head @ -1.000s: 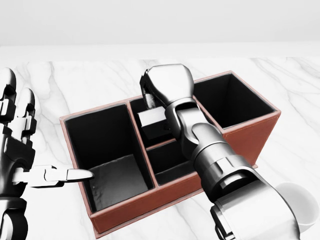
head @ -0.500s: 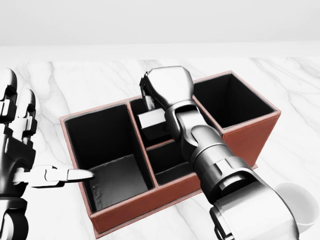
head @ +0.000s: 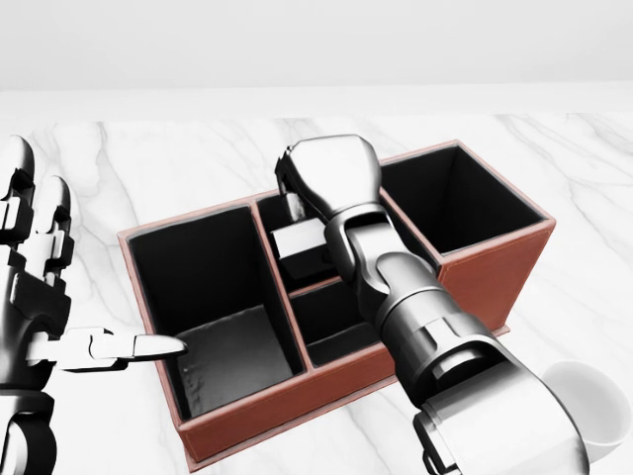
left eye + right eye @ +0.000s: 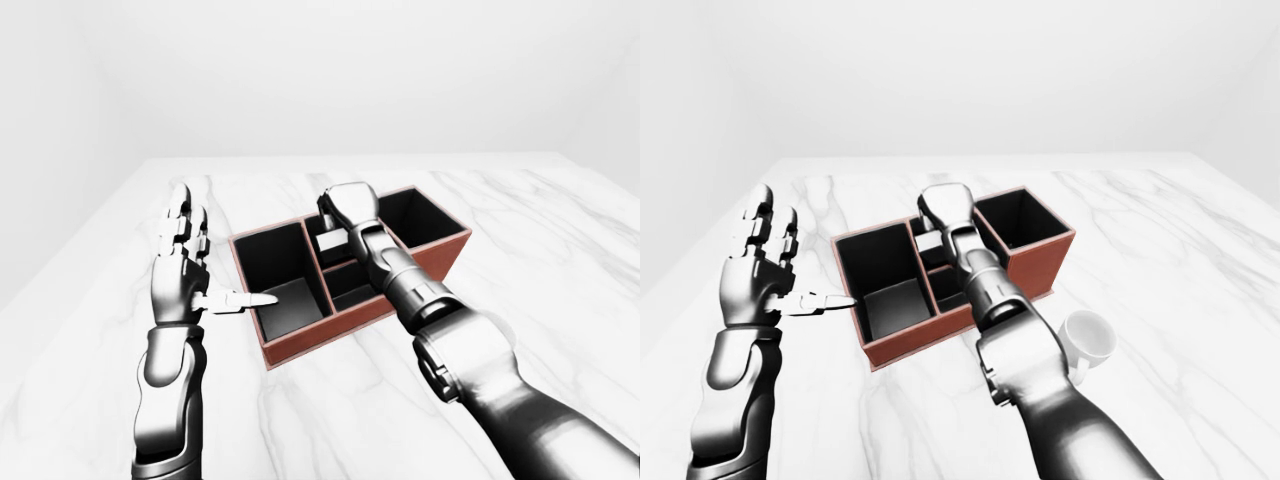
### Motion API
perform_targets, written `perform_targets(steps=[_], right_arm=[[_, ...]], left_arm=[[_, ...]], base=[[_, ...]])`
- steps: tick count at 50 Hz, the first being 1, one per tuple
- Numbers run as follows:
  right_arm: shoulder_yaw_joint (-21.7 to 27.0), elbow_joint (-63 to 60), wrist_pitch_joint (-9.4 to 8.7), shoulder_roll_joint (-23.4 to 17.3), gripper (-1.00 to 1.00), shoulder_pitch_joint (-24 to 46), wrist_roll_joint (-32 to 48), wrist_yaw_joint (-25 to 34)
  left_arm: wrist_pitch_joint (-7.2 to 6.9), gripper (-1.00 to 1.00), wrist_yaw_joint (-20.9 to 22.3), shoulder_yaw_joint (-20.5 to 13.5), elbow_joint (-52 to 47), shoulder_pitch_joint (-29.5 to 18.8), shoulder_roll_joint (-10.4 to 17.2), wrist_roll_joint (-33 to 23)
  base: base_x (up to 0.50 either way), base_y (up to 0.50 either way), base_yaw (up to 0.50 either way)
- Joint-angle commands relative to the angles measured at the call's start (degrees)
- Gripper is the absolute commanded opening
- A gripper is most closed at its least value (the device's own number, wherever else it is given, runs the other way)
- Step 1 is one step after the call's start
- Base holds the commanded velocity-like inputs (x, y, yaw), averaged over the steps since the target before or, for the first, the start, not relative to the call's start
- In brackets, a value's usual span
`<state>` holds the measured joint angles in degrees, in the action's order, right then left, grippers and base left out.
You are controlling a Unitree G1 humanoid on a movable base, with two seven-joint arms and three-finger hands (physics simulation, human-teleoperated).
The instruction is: Pick up the book and place it in the front compartment of the caddy.
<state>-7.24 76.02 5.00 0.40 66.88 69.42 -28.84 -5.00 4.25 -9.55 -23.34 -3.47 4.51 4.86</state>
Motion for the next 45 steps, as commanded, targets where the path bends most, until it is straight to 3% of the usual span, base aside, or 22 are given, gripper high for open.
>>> perform_targets(steps=[1, 3, 31, 45], right_arm=[[0.4, -1.0, 0.0, 0.1, -1.0, 0.8, 1.4, -1.2], [0.1, -1.1, 0.0, 0.1, 1.0, 0.9, 1.9, -1.2], [0.3, -1.2, 0.0, 0.0, 1.0, 0.4, 2.9, -1.2], [3.1, -3.5, 0.0, -3.3, 1.0, 2.2, -5.4, 0.0]], left_arm=[[0.0, 1.0, 0.0, 0.0, -0.1, 0.1, 0.0, 0.0], [0.0, 1.0, 0.1, 0.0, -0.3, 0.2, 0.0, 0.0], [0.0, 1.0, -0.1, -0.1, -0.2, -0.2, 0.1, 0.0], [0.0, 1.0, -0.8, -0.8, -0.4, -0.7, 0.2, 1.0]], base=[[0.0, 0.0, 0.0], [0.0, 0.0, 0.0], [0.0, 0.0, 0.0], [0.0, 0.0, 0.0]])
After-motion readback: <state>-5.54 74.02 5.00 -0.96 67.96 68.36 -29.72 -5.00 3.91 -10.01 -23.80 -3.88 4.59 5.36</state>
